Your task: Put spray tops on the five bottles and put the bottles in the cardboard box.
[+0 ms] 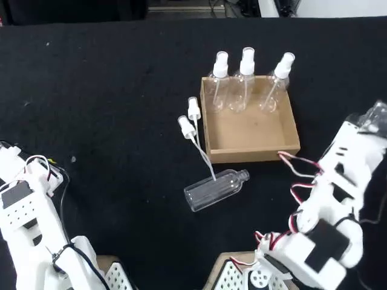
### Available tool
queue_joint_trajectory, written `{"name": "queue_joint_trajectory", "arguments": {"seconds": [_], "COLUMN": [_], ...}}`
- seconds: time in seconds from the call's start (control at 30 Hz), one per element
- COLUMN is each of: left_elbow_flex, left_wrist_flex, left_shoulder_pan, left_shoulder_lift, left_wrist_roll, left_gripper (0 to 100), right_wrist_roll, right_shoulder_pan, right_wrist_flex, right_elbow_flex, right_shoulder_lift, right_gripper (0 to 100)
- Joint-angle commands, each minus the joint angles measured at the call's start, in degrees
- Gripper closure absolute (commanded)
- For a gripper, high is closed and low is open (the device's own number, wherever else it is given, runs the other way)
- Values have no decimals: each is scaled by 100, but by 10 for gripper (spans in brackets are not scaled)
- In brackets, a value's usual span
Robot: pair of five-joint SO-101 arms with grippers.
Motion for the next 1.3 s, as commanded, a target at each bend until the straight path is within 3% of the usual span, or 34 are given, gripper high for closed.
{"name": "queue_joint_trajectory", "arguments": {"seconds": [0.0, 0.13, 0.3, 0.4, 0.63, 0.87, 1.03, 1.27], "left_elbow_flex": [-198, -198, -189, -189, -189, -189, -189, -189], "left_wrist_flex": [-70, -70, -79, -79, -79, -79, -79, -79], "left_shoulder_pan": [31, 31, 31, 40, 57, 48, 57, 75], "left_shoulder_lift": [-114, -114, -114, -114, -114, -114, -114, -114], "left_wrist_roll": [26, 26, 26, 26, 44, 44, 35, 26], "left_gripper": [819, 819, 819, 819, 819, 819, 819, 819], "right_wrist_roll": [-44, -79, -844, -747, -527, -527, -501, -422], "right_shoulder_pan": [-35, -26, 105, 114, 114, 105, 158, 26], "right_wrist_flex": [-1020, -1829, -2971, -3341, -3376, -3393, -3402, -3596], "right_elbow_flex": [101, 338, 681, 831, 989, 1112, 1086, 1323], "right_shoulder_lift": [259, 743, 1138, 1288, 1481, 1464, 1455, 1455], "right_gripper": [987, 988, 987, 985, 848, 879, 990, 895]}}
